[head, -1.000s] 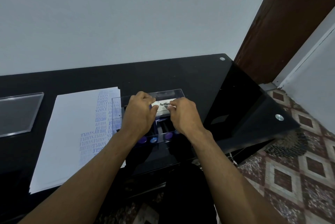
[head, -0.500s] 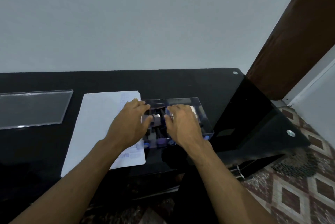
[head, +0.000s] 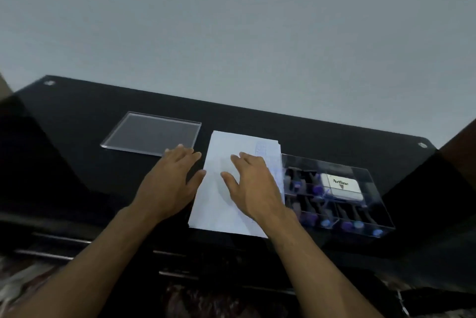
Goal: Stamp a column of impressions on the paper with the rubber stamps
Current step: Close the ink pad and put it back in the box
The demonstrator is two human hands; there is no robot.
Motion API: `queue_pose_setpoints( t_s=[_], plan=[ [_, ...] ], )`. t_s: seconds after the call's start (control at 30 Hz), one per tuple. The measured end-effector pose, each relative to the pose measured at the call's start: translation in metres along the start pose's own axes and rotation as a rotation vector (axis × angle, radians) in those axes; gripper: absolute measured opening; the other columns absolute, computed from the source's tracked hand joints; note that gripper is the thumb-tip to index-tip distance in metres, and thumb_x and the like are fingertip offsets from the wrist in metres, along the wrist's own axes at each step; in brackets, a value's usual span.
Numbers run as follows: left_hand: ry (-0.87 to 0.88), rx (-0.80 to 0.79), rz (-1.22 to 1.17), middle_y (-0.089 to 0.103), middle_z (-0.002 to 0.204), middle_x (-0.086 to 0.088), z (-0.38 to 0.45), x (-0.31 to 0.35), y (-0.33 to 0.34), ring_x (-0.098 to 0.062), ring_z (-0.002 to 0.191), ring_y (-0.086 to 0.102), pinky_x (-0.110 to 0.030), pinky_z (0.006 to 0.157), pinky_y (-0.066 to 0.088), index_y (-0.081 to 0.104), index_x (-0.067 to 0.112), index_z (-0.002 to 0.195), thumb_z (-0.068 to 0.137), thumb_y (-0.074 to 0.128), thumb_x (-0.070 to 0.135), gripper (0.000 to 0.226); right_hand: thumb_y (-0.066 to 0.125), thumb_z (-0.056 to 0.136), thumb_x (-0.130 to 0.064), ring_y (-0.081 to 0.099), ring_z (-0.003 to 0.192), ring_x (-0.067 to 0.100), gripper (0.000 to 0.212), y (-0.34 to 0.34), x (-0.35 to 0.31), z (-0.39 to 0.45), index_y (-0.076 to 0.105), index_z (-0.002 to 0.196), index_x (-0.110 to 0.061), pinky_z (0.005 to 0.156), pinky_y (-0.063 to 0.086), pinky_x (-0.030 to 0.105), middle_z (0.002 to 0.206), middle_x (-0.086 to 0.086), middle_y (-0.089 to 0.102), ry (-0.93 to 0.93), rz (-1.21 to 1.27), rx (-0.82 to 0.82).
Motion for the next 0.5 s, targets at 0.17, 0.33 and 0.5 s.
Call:
queue_pose_setpoints(
  t_s=[0.17, 0.33, 0.5],
  plan=[
    [-0.094, 0.052, 0.022, 0.047, 0.150, 0.000, -0.018, -0.067, -0.034, -0.019, 0.146, 0.035, -0.041, 0.119, 0.032, 0.049, 0.020, 0.146, 0.099, 0.052, 0.050, 0.056, 0.042, 0.097, -0.059, 0.025, 0.145, 0.020, 0.063, 0.034, -0.056, 0.022, 0.034, 0.151, -0.027, 0.113, 0.033, 0.038, 0.158, 0.000, 0.031, -0.066, 0.056, -0.084],
    [-0.203, 0.059, 0.042, 0.045, 0.149, 0.000, -0.019, -0.133, -0.052, -0.019, 0.139, 0.041, -0.045, 0.119, 0.033, 0.047, 0.020, 0.148, 0.096, 0.051, 0.058, 0.064, 0.046, 0.093, -0.065, 0.030, 0.142, 0.020, 0.072, 0.066, -0.094, 0.049, 0.031, 0.151, -0.026, 0.110, 0.038, 0.037, 0.155, 0.001, 0.034, -0.087, 0.108, -0.131],
    [-0.278, 0.042, 0.028, 0.038, 0.153, -0.003, -0.003, -0.184, -0.050, -0.024, 0.139, 0.042, -0.047, 0.112, 0.042, 0.041, 0.023, 0.151, 0.089, 0.043, 0.074, 0.080, 0.043, 0.087, -0.075, 0.020, 0.147, 0.026, 0.083, 0.093, -0.103, 0.083, 0.026, 0.153, -0.028, 0.115, 0.032, 0.043, 0.162, 0.004, 0.020, -0.048, 0.086, -0.188]
  ],
)
Point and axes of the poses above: each hand's wrist, its own z-axis towards the middle knuckle, its own y-axis out of the palm, x = y × z, the point moved 7 cm from there along z, towards the middle knuckle
